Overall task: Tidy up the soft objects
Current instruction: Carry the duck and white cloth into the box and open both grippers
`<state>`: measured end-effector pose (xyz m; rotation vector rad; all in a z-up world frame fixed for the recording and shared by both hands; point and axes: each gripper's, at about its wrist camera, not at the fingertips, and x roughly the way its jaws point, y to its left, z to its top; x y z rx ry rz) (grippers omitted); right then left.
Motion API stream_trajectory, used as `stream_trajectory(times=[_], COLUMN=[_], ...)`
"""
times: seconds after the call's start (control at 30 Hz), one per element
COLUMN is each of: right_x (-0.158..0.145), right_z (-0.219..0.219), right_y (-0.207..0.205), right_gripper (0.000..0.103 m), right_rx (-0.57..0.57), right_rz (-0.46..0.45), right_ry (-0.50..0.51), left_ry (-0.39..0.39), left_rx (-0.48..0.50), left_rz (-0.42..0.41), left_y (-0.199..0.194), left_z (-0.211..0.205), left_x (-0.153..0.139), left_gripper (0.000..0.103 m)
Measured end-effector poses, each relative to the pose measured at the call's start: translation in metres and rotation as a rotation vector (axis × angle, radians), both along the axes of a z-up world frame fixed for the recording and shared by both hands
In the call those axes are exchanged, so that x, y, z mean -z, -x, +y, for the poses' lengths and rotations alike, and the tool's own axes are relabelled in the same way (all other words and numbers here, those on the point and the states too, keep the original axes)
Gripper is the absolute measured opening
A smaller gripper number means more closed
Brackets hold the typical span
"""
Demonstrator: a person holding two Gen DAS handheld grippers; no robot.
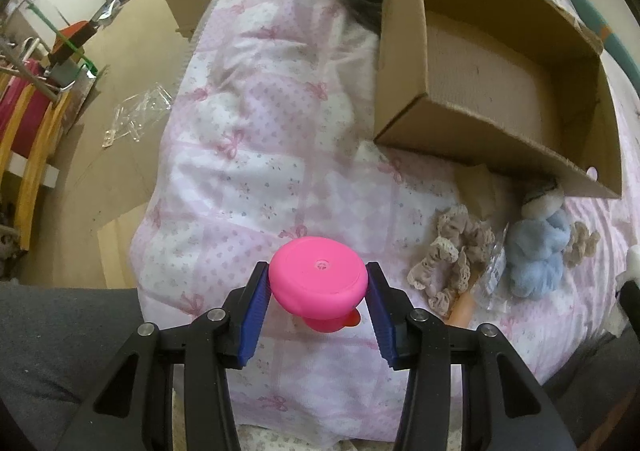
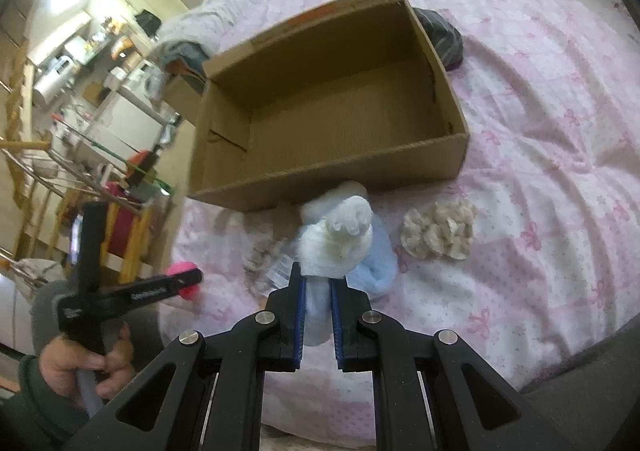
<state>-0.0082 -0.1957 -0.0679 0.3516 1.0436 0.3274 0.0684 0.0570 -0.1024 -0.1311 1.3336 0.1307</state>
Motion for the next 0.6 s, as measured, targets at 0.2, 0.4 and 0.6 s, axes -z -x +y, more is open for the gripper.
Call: stream_trajectory(times=[0.2, 0.4, 0.6], right_x=[-0.004, -0.018, -0.043], right_z=[0.001, 0.000, -0.005], right_y=[-0.006, -0.023, -0.056], right_gripper=[0.013, 0.013, 0.013], right_rx=[-0.020, -0.036, -0.029], right_rz=[-0.021, -0.081, -0.180], right_ry=[-0.011, 0.005, -0.006], left_ry=[-0.016, 0.082, 0.016], left_rx=[0.011, 0.014, 0.081], left_rz=[-0.108, -0.217, -0.325], left_y=[0.002, -0.007, -0.050], left_z=[-0.003, -0.006, -0.029], left_x=[-0.030, -0.075, -0.110], left_gripper=[0.043, 0.043, 0.043])
